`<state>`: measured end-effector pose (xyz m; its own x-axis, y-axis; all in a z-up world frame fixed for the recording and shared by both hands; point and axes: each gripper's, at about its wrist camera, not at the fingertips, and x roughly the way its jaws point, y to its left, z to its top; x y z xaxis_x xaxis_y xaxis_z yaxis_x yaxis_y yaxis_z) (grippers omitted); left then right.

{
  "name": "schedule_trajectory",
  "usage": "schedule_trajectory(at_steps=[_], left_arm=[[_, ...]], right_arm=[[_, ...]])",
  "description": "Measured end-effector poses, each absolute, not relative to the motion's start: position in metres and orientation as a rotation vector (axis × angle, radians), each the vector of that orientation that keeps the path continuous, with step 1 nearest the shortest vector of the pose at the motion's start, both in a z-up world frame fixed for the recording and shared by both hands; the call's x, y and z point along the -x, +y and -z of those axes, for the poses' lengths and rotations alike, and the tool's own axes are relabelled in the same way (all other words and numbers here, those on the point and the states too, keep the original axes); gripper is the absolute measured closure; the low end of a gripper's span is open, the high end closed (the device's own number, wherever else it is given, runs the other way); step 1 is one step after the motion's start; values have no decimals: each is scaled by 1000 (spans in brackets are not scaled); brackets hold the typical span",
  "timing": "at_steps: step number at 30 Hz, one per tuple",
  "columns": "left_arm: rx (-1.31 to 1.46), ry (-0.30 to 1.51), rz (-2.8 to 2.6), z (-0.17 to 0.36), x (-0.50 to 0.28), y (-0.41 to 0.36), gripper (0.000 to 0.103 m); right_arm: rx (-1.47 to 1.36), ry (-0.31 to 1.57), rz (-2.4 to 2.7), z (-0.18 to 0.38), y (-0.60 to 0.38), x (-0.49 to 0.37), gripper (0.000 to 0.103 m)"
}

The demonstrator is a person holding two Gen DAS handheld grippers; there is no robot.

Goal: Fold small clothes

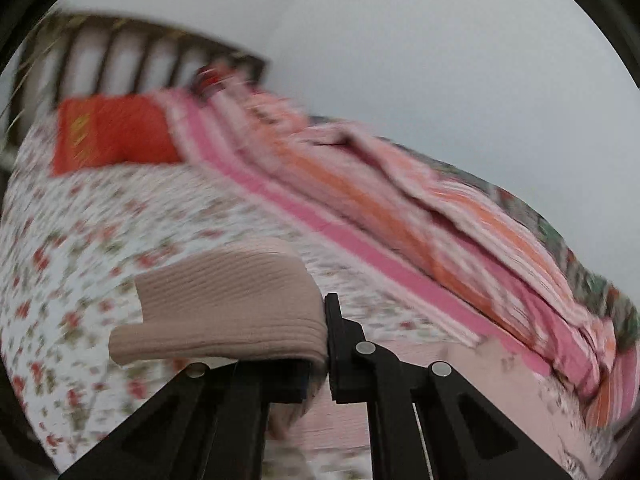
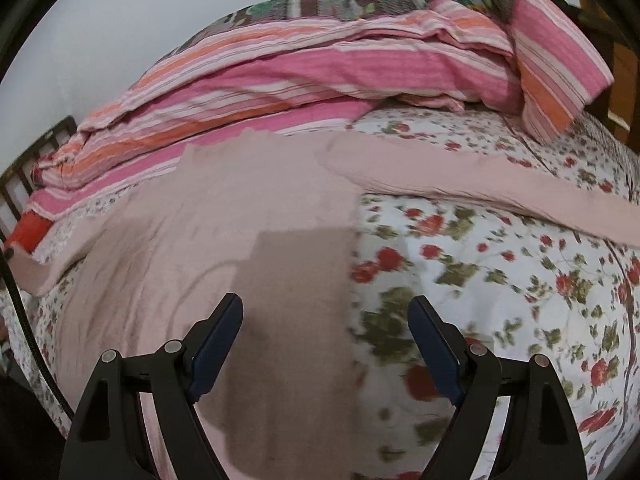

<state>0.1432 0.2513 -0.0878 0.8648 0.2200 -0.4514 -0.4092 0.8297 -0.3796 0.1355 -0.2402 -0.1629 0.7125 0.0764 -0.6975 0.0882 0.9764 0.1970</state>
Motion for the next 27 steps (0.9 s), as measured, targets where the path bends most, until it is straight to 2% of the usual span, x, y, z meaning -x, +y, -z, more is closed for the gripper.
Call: schedule_trajectory(at_steps=[5, 10, 17, 22, 24, 25, 26, 27], left_arm=[[380, 426, -206, 54, -197, 166, 96], [266, 481, -52, 45, -246, 55, 96], [165, 612, 207, 88, -276, -104, 96], [80, 720, 269, 128, -281, -156, 93], [69, 775, 301, 135, -282, -157, 75], [65, 797, 302, 136, -280, -153, 59], [66, 789, 299, 134, -279, -149, 48], [72, 766, 300, 129, -274, -142, 42]], right_arm=[[-247, 779, -42, 163, -256, -121, 19], [-247, 749, -41, 159, -268, -101, 19], [-295, 740, -3, 160, -295, -81, 19], [-320, 750, 31, 164, -312, -75, 19], [-315, 756, 31, 165, -313, -75, 19], [-311, 756, 31, 165, -313, -77, 19], [-308, 756, 29, 166, -312, -78, 19], [-306, 755, 26, 166, -312, -81, 19]])
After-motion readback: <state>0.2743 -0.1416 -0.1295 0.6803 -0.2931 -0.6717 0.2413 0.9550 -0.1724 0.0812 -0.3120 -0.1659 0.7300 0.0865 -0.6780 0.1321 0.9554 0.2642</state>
